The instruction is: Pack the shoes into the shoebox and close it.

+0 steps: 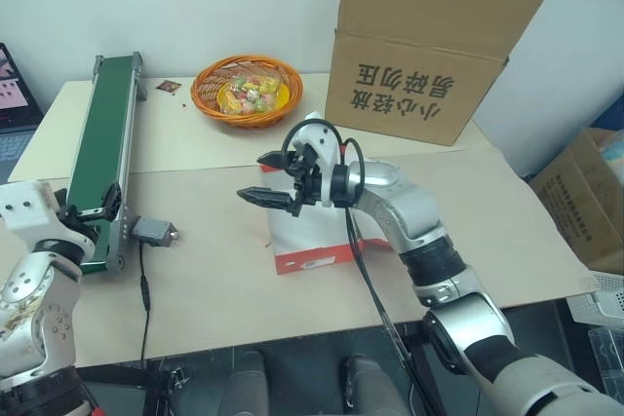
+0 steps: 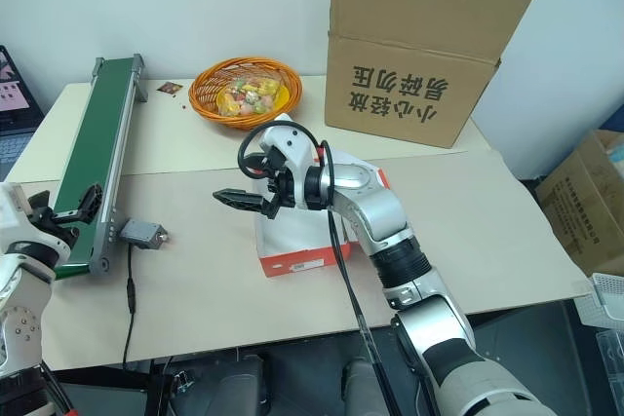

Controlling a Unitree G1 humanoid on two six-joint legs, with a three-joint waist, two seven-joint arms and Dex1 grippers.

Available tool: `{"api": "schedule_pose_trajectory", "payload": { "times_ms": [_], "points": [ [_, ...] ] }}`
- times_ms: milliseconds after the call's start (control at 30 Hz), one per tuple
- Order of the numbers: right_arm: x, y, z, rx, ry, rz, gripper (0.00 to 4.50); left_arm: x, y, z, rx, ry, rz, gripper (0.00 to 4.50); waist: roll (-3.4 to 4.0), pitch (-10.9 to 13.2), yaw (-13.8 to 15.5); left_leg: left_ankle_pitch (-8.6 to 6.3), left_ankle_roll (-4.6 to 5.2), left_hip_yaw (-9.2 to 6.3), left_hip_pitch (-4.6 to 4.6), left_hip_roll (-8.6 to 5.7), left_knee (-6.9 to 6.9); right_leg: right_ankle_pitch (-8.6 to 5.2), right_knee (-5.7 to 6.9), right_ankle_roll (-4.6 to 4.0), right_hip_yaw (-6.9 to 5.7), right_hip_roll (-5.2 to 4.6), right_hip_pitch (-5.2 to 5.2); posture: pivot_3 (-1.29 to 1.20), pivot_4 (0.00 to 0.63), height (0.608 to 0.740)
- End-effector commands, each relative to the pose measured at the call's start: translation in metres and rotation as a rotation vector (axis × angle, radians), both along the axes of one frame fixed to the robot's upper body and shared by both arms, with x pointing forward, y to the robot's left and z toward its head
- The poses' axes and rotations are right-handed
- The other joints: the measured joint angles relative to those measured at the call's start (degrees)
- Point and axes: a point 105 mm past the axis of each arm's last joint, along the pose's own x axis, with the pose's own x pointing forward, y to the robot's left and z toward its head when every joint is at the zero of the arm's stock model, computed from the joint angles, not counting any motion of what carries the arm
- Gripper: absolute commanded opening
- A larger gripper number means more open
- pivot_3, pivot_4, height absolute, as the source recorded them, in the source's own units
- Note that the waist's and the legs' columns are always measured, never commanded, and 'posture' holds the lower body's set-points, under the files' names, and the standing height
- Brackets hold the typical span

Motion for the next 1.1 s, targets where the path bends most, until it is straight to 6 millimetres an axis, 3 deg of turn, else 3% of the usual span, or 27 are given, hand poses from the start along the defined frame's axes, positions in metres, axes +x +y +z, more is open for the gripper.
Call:
{"api": "schedule_pose_trajectory", "payload": {
  "times_ms": [33, 600, 1100],
  "points": [
    [0.001, -0.004, 0.015, 0.04, -0.052, -0.013, 4.47, -0.004, -0.002, 0.015, 0.031, -0.041, -0.009, 4.5, 0.0, 0.0, 0.0, 0.0, 0.0, 0.0, 0.0, 0.0, 0.0, 0.0, 0.0, 0.0, 0.0, 0.0, 0.0, 0.0, 0.15, 0.709],
    [-0.004, -0.004, 0.01, 0.043, -0.024, -0.007, 4.47, 0.005, -0.02, 0.002, -0.004, -0.019, -0.061, 4.5, 0.0, 0.0, 0.0, 0.0, 0.0, 0.0, 0.0, 0.0, 0.0, -0.03, 0.05, -0.01, 0.0, 0.0, -0.03, 0.0, 0.15, 0.709],
    [-0.004, -0.007, 0.012, 0.059, -0.018, -0.029, 4.47, -0.002, -0.007, 0.019, 0.063, 0.007, -0.102, 4.5, 0.01, 0.0, 0.0, 0.0, -0.01, 0.0, 0.0, 0.0, -0.04, -0.17, 0.07, 0.12, 0.0, 0.0, -0.08, 0.0, 0.15, 0.709]
  ]
}}
